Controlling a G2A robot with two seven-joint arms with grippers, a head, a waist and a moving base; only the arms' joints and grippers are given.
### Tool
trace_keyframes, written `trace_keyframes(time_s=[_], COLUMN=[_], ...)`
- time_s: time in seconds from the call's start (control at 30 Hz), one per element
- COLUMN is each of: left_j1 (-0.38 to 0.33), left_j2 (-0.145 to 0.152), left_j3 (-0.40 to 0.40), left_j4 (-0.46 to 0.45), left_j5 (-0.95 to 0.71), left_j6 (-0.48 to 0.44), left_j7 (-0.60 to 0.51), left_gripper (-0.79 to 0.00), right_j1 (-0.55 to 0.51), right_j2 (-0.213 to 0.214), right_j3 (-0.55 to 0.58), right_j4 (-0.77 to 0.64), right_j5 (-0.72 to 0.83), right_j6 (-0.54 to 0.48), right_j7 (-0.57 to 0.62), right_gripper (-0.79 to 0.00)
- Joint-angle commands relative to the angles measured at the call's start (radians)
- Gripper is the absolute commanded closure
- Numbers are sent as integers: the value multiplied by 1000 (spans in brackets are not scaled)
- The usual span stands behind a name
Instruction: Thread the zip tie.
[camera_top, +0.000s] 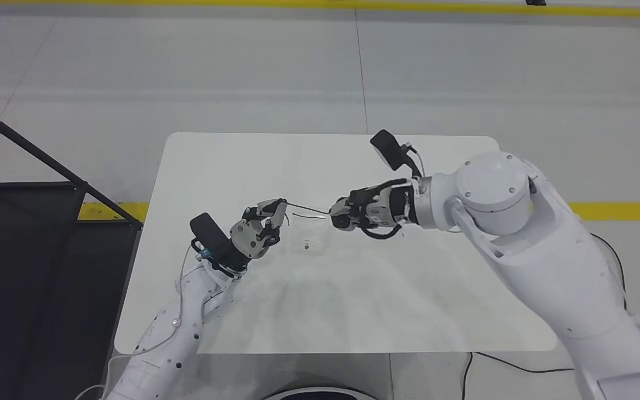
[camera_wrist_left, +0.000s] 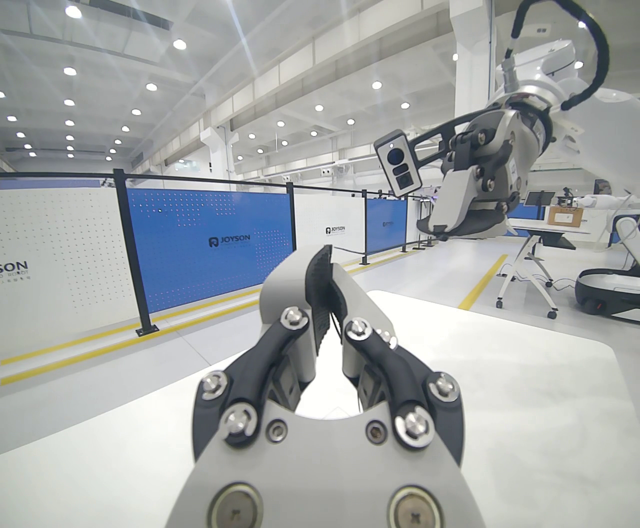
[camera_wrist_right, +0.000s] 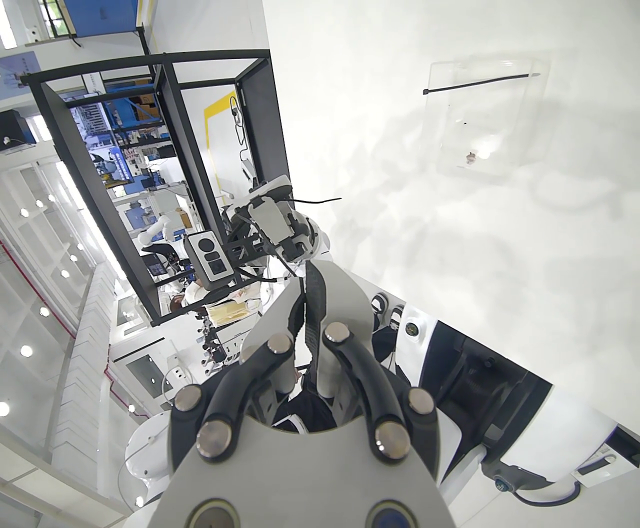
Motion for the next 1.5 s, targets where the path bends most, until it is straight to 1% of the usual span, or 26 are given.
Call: trace_keyframes(time_s=[0.0,0.7,1.1,1.3,1.47], left_j1=[0,0,0,0,0], left_j2=[0,0,0,0,0], left_j3=[0,0,0,0,0], left_j4=[0,0,0,0,0], left_j5=[0,0,0,0,0], left_j6=[0,0,0,0,0], left_j7=[0,0,0,0,0], left_gripper=[0,0,0,0,0], right_j1=[3,13,2,-1,-20], right_j2=[0,-6,-14,-15,-6], right_j3=[-2,-15,-9,-11,2], right_j4=[1,15,23,20,-1], right_j5=[-1,20,64,60,36], right_j6=[3,6,-23,-21,-22], right_j7=[0,-16,-51,-56,-50], right_gripper=[0,0,0,0,0])
